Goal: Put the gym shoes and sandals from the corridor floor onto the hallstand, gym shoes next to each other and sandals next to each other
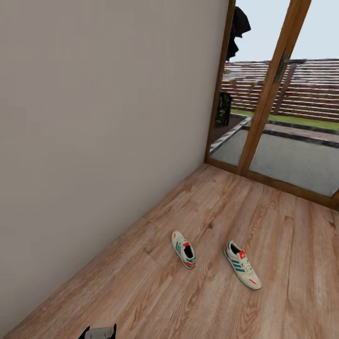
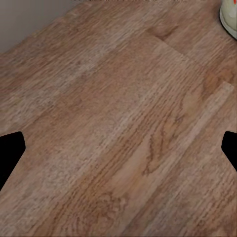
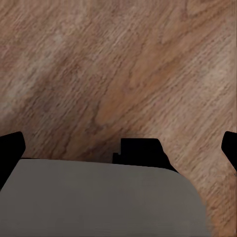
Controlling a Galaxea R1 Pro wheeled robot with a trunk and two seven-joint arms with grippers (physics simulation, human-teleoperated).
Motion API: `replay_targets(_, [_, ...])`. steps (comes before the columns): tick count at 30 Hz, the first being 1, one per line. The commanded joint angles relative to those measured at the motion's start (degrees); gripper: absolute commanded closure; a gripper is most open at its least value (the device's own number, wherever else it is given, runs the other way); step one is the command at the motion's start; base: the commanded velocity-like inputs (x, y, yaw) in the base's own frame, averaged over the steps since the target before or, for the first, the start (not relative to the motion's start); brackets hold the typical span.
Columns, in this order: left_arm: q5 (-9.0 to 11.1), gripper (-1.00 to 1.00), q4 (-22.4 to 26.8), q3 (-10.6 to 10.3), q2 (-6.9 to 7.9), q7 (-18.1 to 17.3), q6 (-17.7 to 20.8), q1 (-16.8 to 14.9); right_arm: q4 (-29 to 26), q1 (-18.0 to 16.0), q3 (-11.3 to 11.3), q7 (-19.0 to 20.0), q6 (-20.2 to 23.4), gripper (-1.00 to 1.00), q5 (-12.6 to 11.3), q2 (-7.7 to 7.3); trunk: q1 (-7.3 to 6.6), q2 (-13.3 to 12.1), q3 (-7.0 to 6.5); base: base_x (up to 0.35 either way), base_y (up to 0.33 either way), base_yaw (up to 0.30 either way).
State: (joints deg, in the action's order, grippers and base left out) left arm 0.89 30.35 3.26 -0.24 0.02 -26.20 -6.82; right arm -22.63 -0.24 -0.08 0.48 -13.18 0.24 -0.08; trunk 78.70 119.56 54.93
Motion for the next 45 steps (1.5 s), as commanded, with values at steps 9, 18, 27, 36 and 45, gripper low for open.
replay_targets(9, [0.08, -1.0, -0.03, 0.08, -0.03, -0.02, -0.17, -0.03, -0.04, -0.02, -0.01, 0.05, -0.19, -1.0, -0.04, -0.01, 0.02, 0.01, 0.4, 0.301, -0.135, 0.115])
replay_targets(18, [0.08, -1.0, -0.03, 0.07, -0.03, -0.02, -0.17, -0.03, -0.05, -0.02, -0.01, 0.05, -0.2, -1.0, -0.05, -0.01, 0.02, 0.01, 0.4, 0.069, -0.014, 0.002])
replay_targets(27, [0.08, -1.0, -0.03, 0.0, -0.03, -0.02, -0.17, -0.03, -0.05, -0.02, -0.01, 0.05, -0.18, -1.0, -0.06, -0.01, 0.02, 0.01, 0.64, 0.002, 0.0, 0.117])
replay_targets(36, [0.08, -1.0, -0.03, 0.0, -0.03, -0.02, -0.17, -0.03, -0.05, -0.02, -0.01, 0.05, -0.18, -1.0, -0.04, -0.01, 0.02, 0.01, 1.11, 0.125, -0.073, 0.231])
replay_targets(45, [0.08, -1.0, -0.03, 0.0, -0.03, -0.01, -0.17, -0.03, 0.03, -0.02, -0.01, 0.02, -0.18, -1.0, 0.15, -0.01, 0.02, 0.01, 1.5, 0.245, -0.184, 0.194])
